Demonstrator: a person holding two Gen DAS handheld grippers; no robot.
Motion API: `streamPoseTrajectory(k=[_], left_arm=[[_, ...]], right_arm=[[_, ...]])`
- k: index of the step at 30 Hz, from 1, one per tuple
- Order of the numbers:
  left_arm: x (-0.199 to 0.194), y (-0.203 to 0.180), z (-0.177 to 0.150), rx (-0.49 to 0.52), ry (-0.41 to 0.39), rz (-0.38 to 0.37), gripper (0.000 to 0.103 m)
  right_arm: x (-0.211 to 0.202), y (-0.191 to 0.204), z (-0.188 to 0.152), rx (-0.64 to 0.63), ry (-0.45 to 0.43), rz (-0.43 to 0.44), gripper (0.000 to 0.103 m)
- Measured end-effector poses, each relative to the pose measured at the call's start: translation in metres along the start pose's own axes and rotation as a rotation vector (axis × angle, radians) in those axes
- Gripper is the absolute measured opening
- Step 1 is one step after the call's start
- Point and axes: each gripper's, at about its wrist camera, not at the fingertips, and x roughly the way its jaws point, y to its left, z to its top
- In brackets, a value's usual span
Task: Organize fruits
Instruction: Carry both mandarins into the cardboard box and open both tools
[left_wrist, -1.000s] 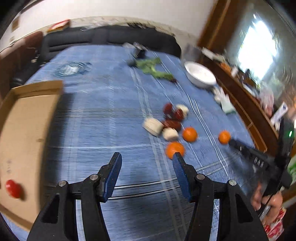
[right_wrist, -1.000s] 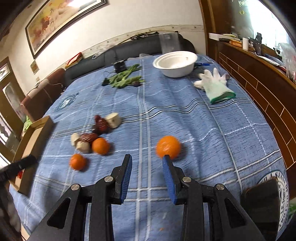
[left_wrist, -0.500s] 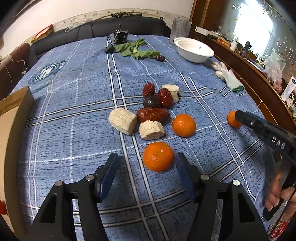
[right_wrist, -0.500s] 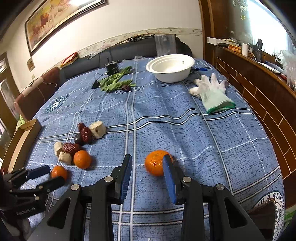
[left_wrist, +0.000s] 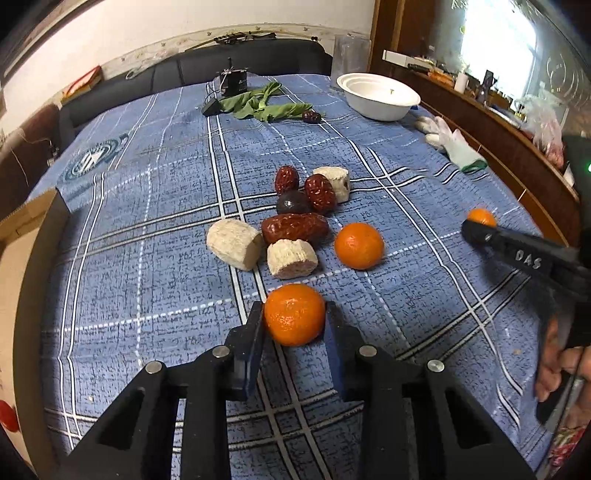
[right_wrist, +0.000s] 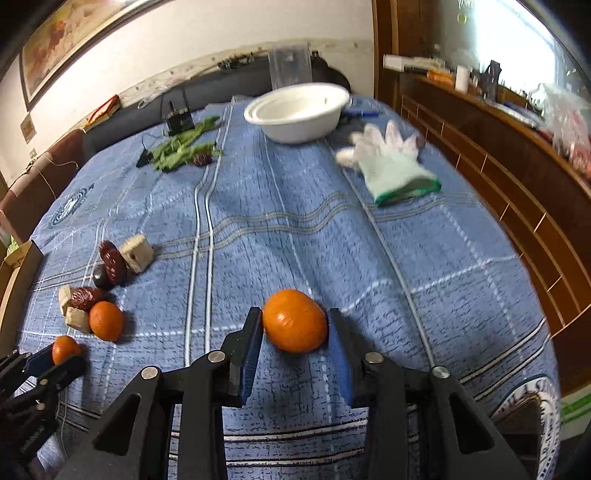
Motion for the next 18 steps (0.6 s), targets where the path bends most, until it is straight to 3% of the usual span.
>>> streamPoseTrajectory(k=[4, 10, 14, 18], left_arm=[[-0.017, 0.022, -0.003, -0.086, -0.021, -0.049, 0.029], [-0.062, 0.068, -0.010, -0.191, -0.091, -0.031, 0.029], [-0.099, 0.124, -0.020, -0.286, -0.138, 0.046, 0.030], [-0.120, 0.183, -0.034, -0.348, -0.137, 0.181, 0.030]], right_arm=[[-0.007, 0.001, -0.002, 0.000, -0.021, 0.041, 0.035], [-0.045, 0.038, -0.002, -0.062, -0.069, 0.149, 0.035], [-0.069, 0.099, -0.005, -0.167, -0.077, 0.277, 0.036], [-0.083, 0.176, -0.013, -0.294, -0.060, 0.429, 0.036]])
